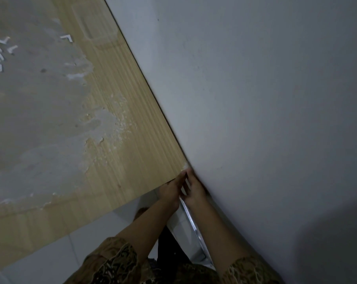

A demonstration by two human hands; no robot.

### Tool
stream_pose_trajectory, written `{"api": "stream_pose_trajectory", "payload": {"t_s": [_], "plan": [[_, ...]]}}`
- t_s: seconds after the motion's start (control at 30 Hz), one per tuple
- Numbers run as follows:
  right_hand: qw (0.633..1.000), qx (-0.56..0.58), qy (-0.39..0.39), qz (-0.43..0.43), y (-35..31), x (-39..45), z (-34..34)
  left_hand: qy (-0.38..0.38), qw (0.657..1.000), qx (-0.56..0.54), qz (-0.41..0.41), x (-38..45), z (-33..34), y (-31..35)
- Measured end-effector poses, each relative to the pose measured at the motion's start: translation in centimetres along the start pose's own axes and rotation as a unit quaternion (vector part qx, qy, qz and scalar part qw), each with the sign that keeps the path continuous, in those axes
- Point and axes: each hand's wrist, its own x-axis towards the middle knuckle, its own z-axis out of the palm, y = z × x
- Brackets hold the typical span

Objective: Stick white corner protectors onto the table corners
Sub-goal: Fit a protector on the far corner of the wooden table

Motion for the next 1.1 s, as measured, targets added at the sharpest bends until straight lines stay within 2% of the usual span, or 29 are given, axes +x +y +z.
{"api": "stream_pose_trajectory", "payload": {"t_s": [0.13,0.47,0.63,0.77,1.1], "plan": [[1.0,-0.002,-0.017,0.012,-0.4,0.1,-0.3,0.008,1.0,-0.008,0.009,-0.3,0.2,0.2],[1.0,0.003,-0.003,0.017,-0.6,0.5,0.6,-0.015,0.999,-0.019,-0.022,-0.5,0.2,0.5],[1.0,0.017,-0.003,0.017,-1.3,0.0,1.2,-0.008,1.0,-0.014,-0.012,-0.4,0.2,0.6],[0.999,0.017,-0.033,0.007,-0.8,0.2,0.8,-0.004,1.0,-0.002,-0.014,-0.1,0.2,0.4],[1.0,-0.001,-0.03,0.002,0.4,1.2,-0.6,-0.006,0.999,-0.04,-0.027,0.5,0.2,0.2]]}}
